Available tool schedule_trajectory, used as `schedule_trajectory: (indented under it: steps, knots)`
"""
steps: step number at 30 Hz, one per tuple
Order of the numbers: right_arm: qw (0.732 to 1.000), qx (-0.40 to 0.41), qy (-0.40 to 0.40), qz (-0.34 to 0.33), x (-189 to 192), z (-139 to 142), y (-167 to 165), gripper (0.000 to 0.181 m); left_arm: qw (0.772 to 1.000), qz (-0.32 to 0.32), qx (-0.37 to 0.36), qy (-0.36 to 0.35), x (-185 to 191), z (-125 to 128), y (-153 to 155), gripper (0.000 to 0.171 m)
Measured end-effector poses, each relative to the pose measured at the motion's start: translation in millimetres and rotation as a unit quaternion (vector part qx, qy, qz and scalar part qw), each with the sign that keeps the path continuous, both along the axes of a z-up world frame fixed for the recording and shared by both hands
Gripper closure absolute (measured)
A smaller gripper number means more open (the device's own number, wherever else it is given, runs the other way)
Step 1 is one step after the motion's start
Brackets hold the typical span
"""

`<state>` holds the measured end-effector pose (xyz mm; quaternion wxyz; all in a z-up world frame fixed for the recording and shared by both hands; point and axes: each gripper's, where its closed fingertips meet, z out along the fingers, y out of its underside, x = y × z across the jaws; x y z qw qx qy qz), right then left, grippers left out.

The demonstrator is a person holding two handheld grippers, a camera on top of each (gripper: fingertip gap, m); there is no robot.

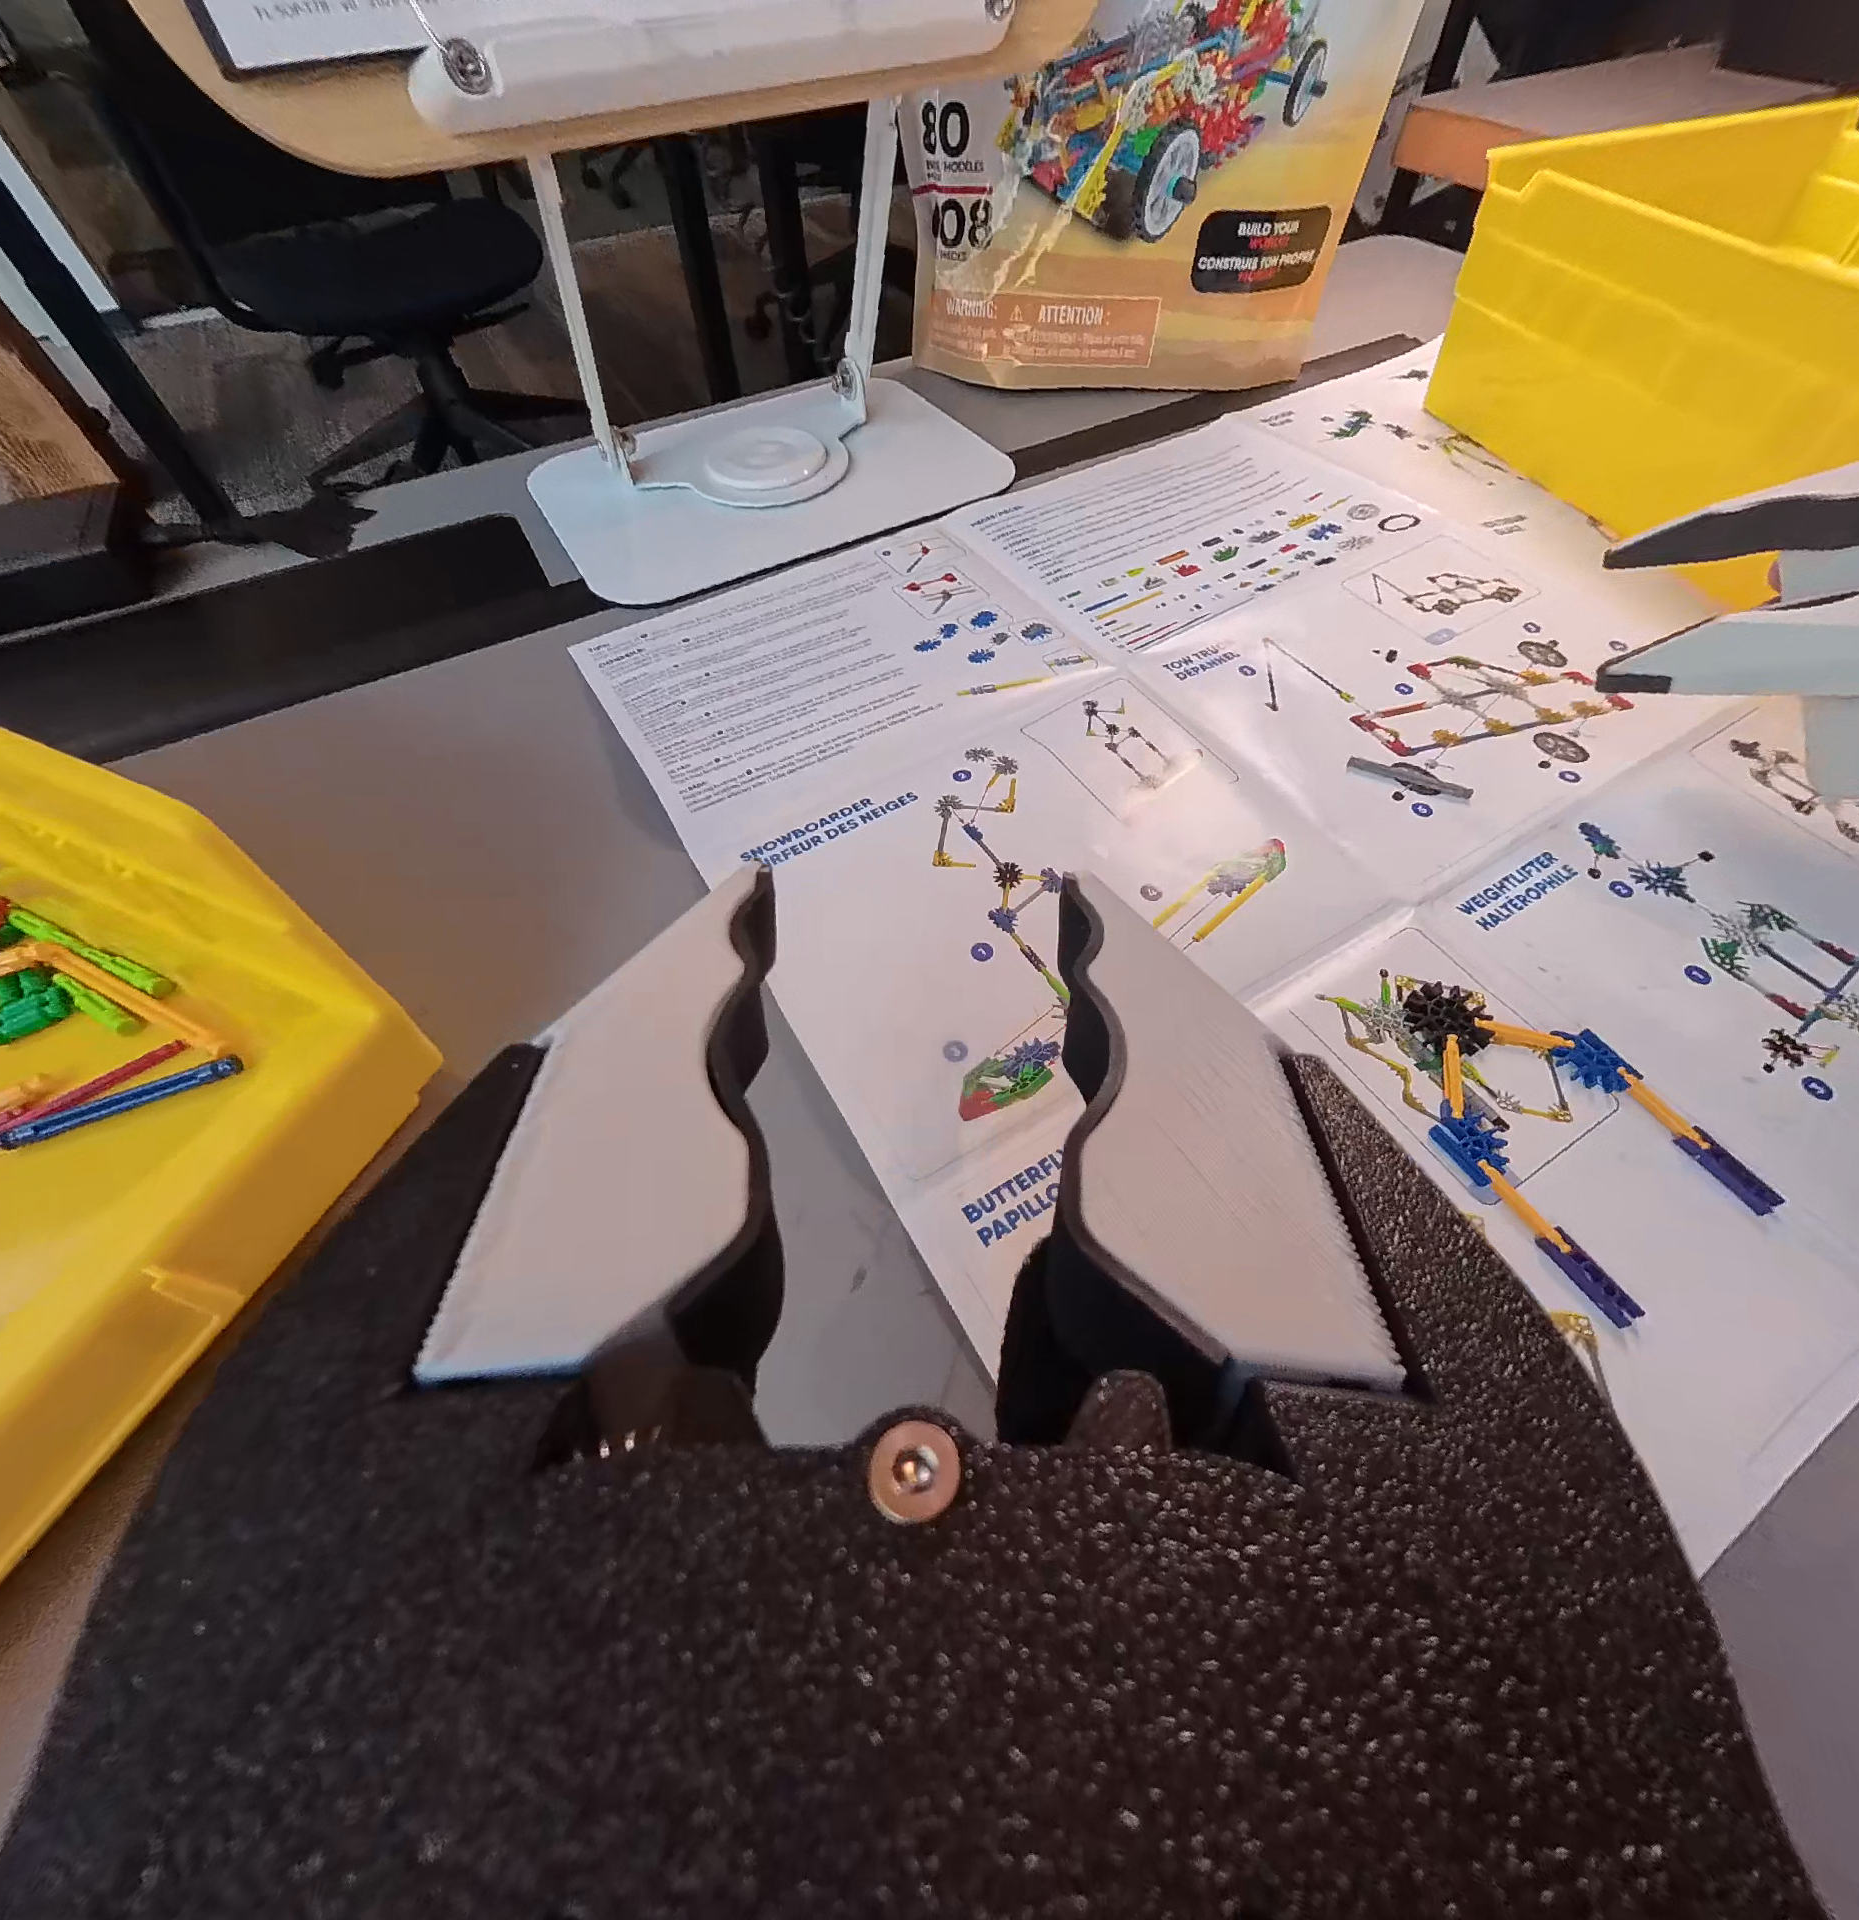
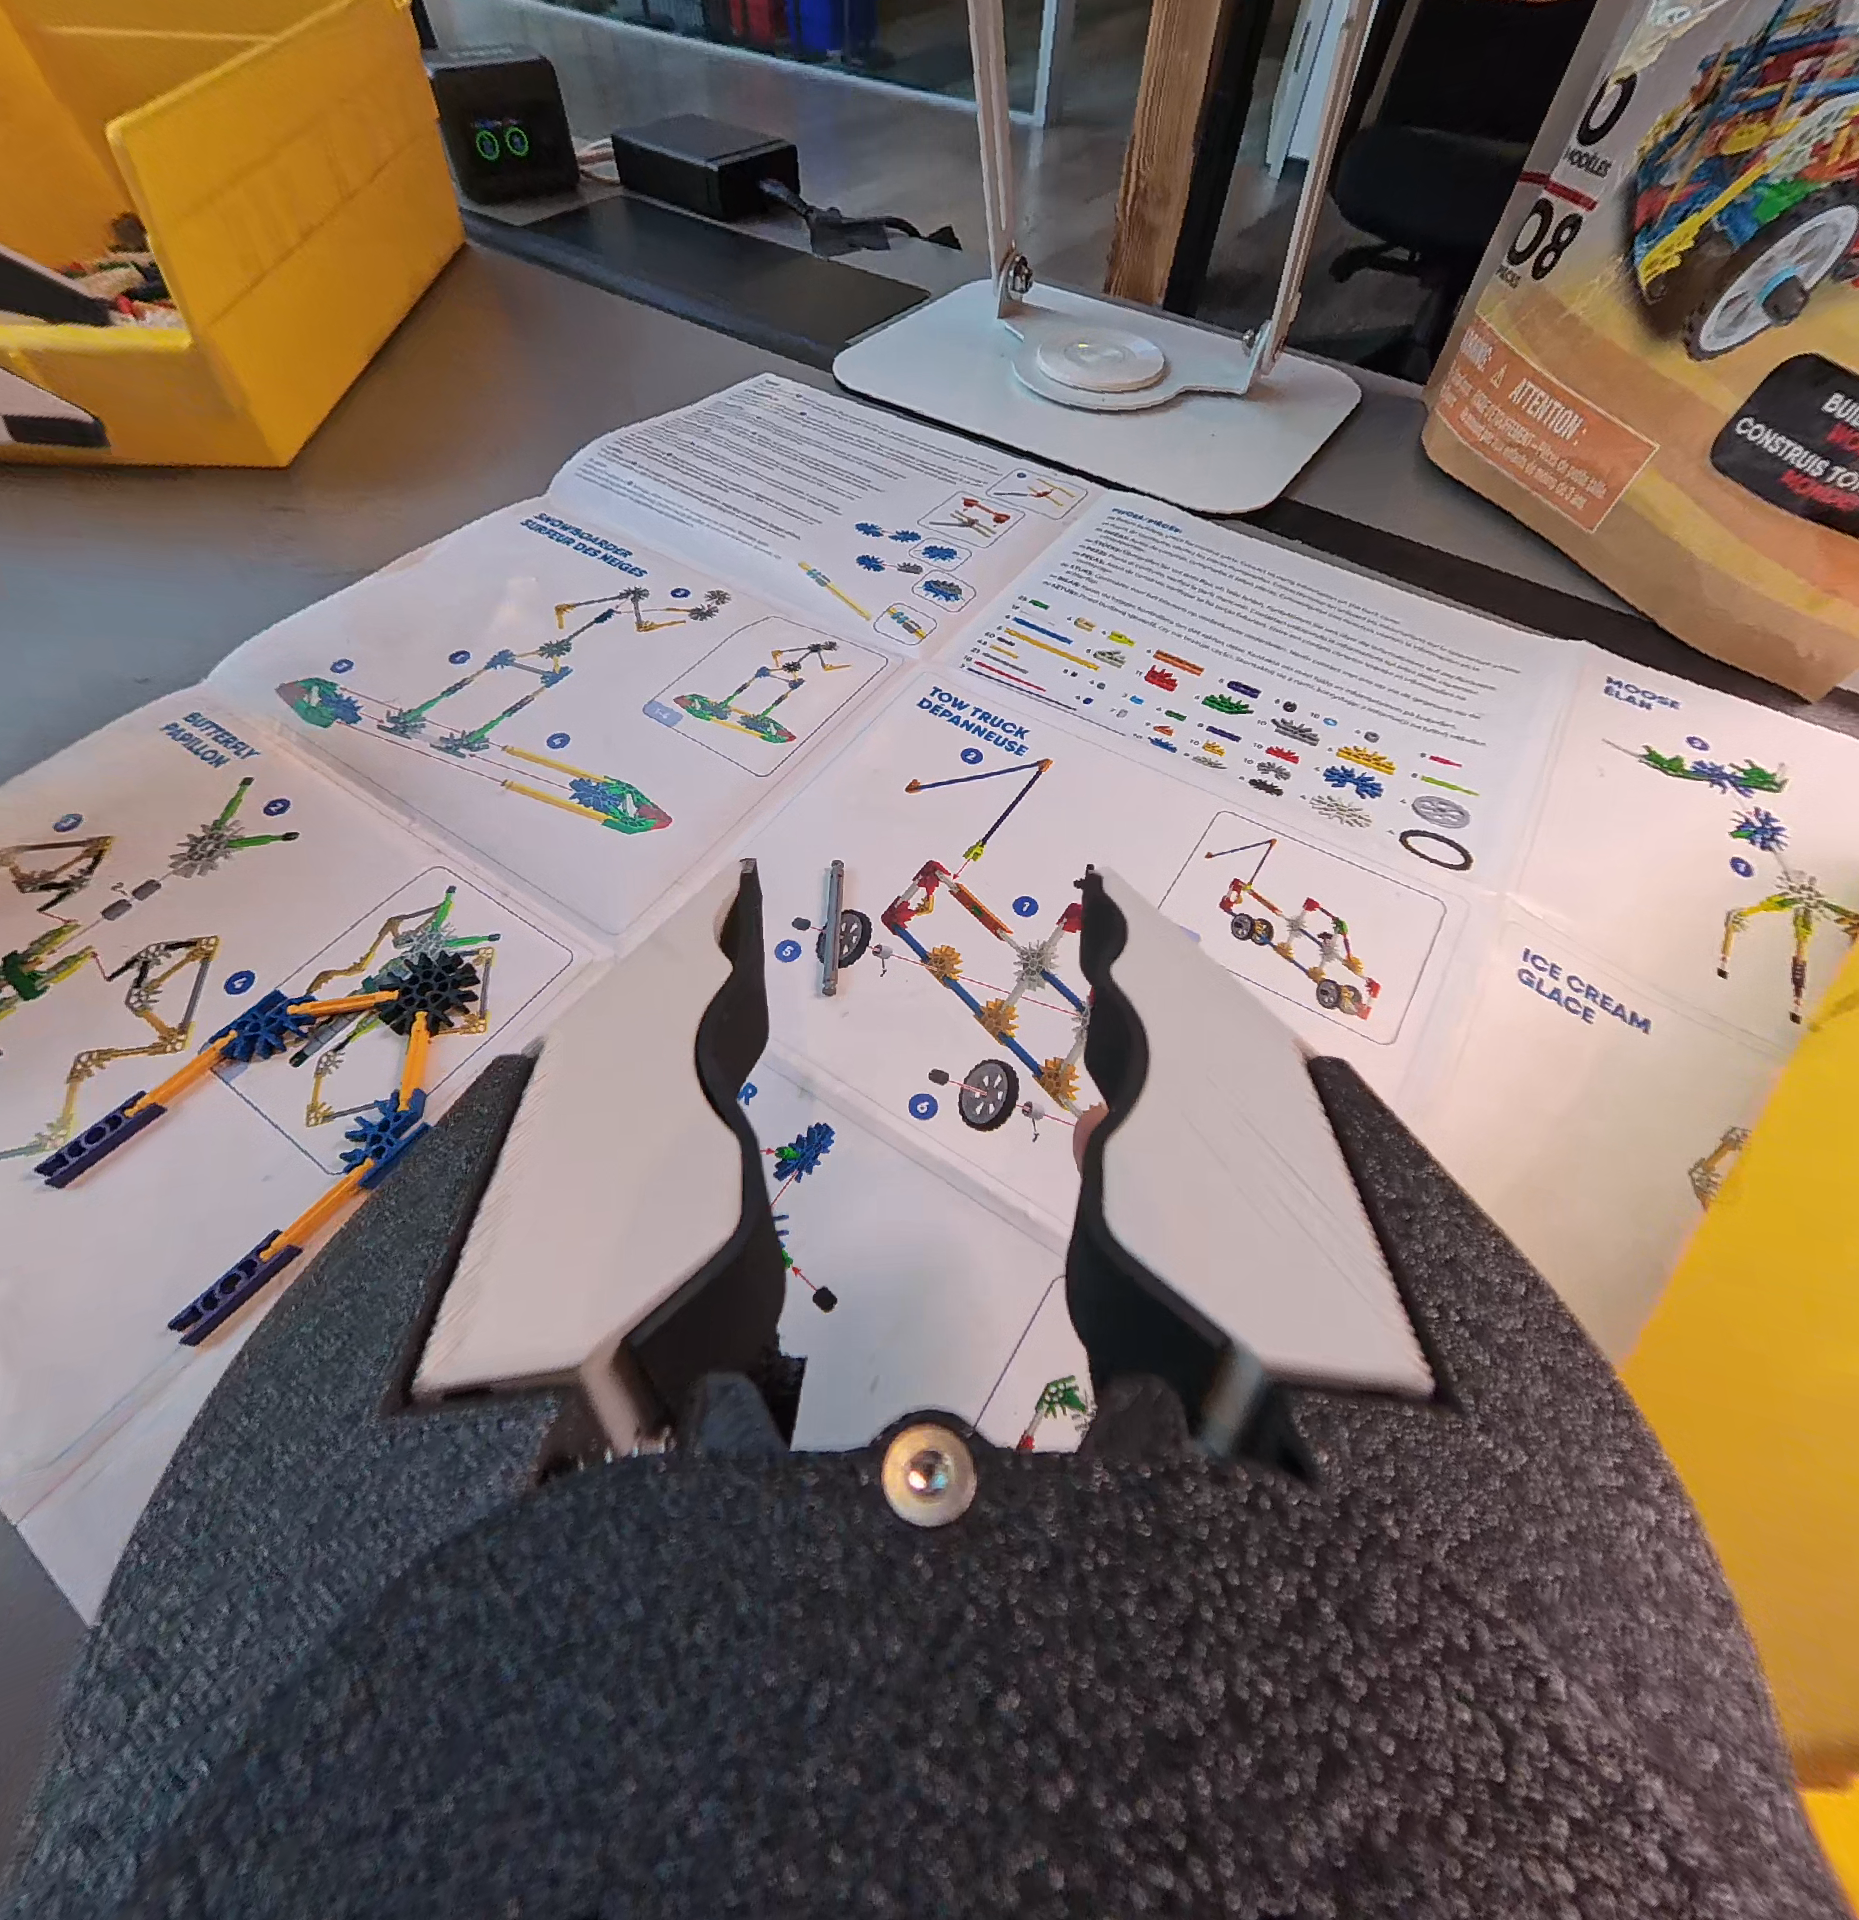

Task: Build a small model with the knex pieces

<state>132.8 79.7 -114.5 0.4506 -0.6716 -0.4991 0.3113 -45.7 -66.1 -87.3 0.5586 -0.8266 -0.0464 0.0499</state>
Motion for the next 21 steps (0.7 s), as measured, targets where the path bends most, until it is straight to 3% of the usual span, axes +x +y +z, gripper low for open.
schedule_trajectory:
  steps: [13,21]
  knots:
    - [1.000,0.029,0.001,-0.006,-1.2,3.0,-1.1,0.128,0.997,0.013,0.052,-0.058,-19.2,48.6,-34.1,0.117]
    - [0.999,0.037,-0.003,-0.002,-1.9,2.8,-3.2,0.129,0.993,0.106,0.025,-0.035,-70.0,36.1,-97.4,0.119]
